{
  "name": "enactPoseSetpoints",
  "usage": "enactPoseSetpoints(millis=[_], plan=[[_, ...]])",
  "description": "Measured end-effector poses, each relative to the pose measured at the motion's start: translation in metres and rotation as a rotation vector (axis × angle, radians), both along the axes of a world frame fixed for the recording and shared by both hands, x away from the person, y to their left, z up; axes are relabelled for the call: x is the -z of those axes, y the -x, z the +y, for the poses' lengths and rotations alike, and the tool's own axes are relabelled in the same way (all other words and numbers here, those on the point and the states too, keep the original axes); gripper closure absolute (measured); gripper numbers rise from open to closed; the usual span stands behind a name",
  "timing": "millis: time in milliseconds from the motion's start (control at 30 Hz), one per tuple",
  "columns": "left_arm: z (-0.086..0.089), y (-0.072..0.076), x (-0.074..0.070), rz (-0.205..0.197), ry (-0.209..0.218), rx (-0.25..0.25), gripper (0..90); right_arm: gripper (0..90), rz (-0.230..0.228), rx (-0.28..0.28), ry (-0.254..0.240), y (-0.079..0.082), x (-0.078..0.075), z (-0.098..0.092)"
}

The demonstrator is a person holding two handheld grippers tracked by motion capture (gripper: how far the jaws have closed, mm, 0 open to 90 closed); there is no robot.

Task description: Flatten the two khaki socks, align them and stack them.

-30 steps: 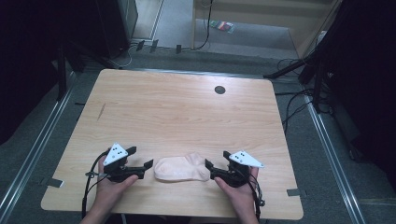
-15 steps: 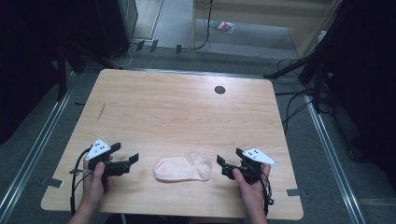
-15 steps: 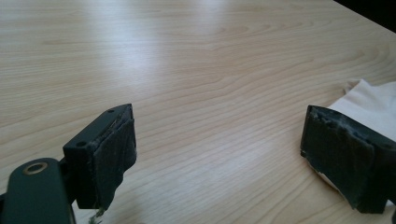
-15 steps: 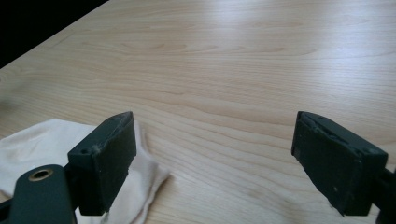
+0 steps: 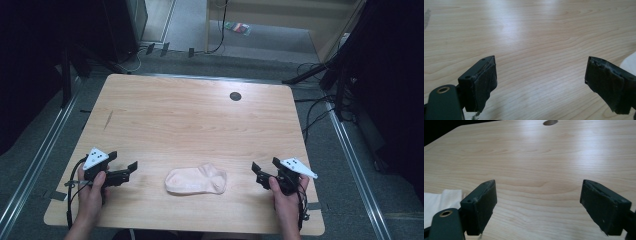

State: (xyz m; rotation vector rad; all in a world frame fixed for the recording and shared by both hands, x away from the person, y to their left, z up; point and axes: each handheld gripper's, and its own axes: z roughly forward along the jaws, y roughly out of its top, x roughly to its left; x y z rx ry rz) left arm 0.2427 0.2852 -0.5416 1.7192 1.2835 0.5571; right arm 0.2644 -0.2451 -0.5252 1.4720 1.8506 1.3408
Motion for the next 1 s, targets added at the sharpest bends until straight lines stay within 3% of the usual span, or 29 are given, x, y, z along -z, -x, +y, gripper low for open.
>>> enactPoseSetpoints(millis=[200,433,533,733,900,1000], plan=[[0.018,-0.001,0.001,0.003,0.001,-0.045,10.9,14.2,0.003,0.051,-0.023,0.001,0.0,-0.023],[0.039,0.002,0.002,0.003,-0.004,-0.096,10.9,14.3,0.01,0.107,0.011,0.002,0.005,-0.046],[0.046,0.003,0.003,0.004,-0.025,-0.109,11.0,14.6,0.014,0.133,0.031,0.004,0.008,-0.054],[0.055,0.006,0.005,0.007,-0.058,-0.118,11.2,14.6,0.023,0.139,0.039,0.007,0.011,-0.062],[0.058,0.006,0.007,0.012,-0.046,-0.123,11.2,14.6,0.032,0.13,0.051,0.006,0.014,-0.061],[0.056,0.004,0.01,0.017,-0.061,-0.122,11.2,14.6,0.039,0.128,0.06,0.005,0.017,-0.061]])
